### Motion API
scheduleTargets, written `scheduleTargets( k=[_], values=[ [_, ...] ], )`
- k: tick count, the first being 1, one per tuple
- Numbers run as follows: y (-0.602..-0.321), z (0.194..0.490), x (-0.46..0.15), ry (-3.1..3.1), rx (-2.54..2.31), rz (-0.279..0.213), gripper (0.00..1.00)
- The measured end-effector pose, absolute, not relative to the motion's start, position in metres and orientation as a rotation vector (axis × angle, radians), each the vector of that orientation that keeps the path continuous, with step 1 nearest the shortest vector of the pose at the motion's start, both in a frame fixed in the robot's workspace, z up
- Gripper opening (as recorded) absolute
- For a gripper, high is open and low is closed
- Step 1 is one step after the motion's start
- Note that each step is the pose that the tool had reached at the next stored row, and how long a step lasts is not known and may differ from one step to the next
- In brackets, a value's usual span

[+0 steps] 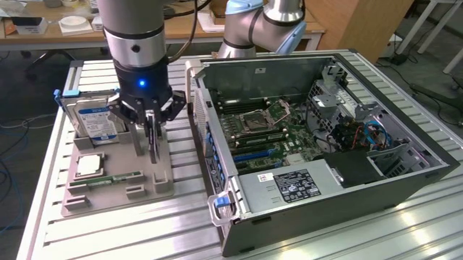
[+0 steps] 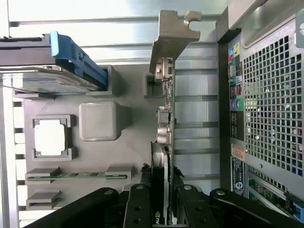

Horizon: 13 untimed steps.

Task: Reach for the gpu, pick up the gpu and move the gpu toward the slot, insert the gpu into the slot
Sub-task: 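Pick up the gpu and move the gpu toward the slot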

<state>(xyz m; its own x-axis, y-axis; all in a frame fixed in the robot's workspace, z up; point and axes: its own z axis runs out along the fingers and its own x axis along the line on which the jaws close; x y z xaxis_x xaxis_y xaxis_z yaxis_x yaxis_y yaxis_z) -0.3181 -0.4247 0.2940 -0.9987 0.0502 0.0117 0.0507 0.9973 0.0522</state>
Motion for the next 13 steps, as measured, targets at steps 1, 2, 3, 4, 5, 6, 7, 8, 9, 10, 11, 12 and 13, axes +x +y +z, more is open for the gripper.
scheduleTargets(
  k=[1, 2, 3, 4, 5, 6, 7, 8, 9, 10, 11, 12, 13],
  values=[
    [-0.425, 0.295, -0.318, -3.129, -0.076, -0.083, 0.27],
    [-0.425, 0.297, -0.318, -3.129, -0.069, -0.083, 0.27],
    [-0.425, 0.298, -0.318, -3.129, -0.056, -0.083, 0.27],
    [-0.425, 0.298, -0.318, -3.129, -0.042, -0.083, 0.27],
    [-0.425, 0.299, -0.318, -3.128, -0.028, -0.083, 0.27],
    [-0.425, 0.3, -0.318, -3.128, -0.018, -0.083, 0.27],
    [-0.425, 0.302, -0.318, -3.128, -0.013, -0.083, 0.27],
    [-0.425, 0.305, -0.318, -3.128, -0.011, -0.082, 0.27],
    [-0.425, 0.307, -0.318, -3.128, -0.011, -0.083, 0.27],
    [-0.425, 0.31, -0.318, -3.128, -0.011, -0.083, 0.27],
    [-0.425, 0.314, -0.318, -3.128, -0.011, -0.083, 0.27],
    [-0.425, 0.317, -0.318, -3.128, -0.011, -0.083, 0.27],
    [-0.425, 0.32, -0.318, -3.128, -0.011, -0.083, 0.27]
  ],
)
